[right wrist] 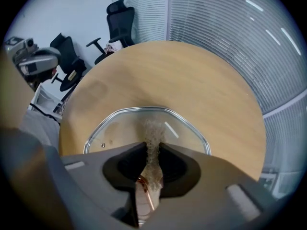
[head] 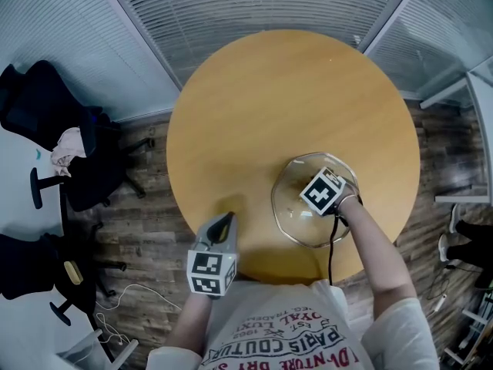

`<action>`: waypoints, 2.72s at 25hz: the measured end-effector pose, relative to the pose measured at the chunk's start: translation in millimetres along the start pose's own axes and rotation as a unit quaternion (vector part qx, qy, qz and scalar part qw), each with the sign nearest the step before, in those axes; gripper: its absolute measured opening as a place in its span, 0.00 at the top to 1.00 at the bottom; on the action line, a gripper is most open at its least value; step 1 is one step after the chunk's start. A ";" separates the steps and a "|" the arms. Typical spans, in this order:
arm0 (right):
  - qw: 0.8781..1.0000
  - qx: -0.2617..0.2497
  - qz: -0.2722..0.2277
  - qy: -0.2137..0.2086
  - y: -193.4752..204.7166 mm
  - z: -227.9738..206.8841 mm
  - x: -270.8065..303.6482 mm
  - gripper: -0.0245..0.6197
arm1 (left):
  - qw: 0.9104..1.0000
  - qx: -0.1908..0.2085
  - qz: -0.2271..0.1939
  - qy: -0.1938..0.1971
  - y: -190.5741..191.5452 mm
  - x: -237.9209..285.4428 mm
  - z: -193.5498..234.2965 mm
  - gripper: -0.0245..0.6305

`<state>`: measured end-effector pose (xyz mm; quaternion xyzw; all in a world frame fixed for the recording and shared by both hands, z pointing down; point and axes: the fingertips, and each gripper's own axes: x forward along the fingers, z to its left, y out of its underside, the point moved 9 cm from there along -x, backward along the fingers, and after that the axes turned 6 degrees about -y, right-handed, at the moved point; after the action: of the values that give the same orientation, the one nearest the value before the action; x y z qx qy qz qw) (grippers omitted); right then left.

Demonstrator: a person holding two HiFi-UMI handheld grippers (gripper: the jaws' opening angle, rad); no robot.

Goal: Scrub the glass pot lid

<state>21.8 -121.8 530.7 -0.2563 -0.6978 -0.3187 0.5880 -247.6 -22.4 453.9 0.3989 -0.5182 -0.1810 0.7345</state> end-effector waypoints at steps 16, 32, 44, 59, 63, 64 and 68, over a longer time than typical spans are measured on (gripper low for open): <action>0.982 -0.188 0.003 -0.023 -14.8 47.2 11.6 0.85 | 1.000 -0.007 0.001 -0.019 4.0 -3.7 -1.2 0.95; 0.917 -0.392 0.033 -0.072 7.8 71.6 9.5 0.85 | 0.998 -0.032 0.000 -0.056 26.3 -29.5 -38.6 0.95; 0.891 -0.449 0.029 -0.063 34.6 84.3 5.0 0.85 | 0.993 -0.068 -0.004 -0.093 62.0 -54.7 -83.4 0.95; 0.873 -0.482 0.029 -0.069 73.1 93.4 -2.1 0.85 | 0.991 -0.080 -0.016 -0.109 75.3 -63.7 -111.4 0.95; 0.875 -0.478 0.028 -0.074 83.1 90.4 -4.8 0.85 | 0.991 -0.078 -0.016 -0.107 75.8 -61.4 -118.7 0.95; 0.875 -0.478 0.029 -0.075 86.2 89.8 -5.4 0.85 | 0.991 -0.077 -0.017 -0.107 75.8 -60.8 -120.8 0.95; 0.876 -0.475 0.032 -0.082 97.1 88.6 -8.1 0.85 | 0.992 -0.075 -0.018 -0.103 74.4 -59.4 -126.7 0.95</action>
<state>36.1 9.1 527.2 -0.5521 -0.4995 -0.5707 0.3464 -167.4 114.3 456.5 0.3314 -0.5687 -0.2726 0.7018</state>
